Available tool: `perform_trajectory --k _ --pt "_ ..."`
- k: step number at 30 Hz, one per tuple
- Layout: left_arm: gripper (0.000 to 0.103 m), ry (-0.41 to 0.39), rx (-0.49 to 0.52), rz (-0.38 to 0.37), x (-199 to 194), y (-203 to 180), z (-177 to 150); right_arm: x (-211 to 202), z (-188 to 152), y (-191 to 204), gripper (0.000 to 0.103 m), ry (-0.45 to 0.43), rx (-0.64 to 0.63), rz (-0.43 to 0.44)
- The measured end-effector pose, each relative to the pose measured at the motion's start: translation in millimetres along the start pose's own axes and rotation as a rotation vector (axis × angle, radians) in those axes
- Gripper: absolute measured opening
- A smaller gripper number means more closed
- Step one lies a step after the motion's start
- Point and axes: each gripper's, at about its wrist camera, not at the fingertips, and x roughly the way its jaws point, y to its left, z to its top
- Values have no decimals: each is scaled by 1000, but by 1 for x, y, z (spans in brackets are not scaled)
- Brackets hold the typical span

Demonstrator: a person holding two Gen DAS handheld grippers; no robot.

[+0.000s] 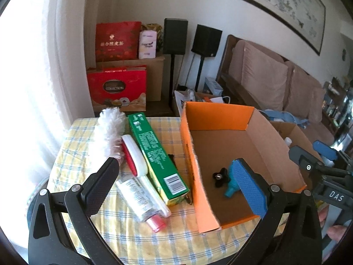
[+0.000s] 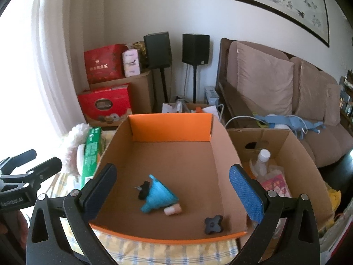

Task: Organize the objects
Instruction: 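Move both grippers back toward the white feather duster on the tablecloth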

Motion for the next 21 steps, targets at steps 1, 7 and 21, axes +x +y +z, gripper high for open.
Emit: perform_trajectory --k 1,7,21 --pt "103 -2 -1 3 -1 2 0 0 0 2 103 0 0 3" --pt "103 -6 -17 14 -9 17 -1 -1 3 20 103 -3 -13 11" --pt "103 -14 -32 50 -22 51 0 1 9 57 103 -1 -30 44"
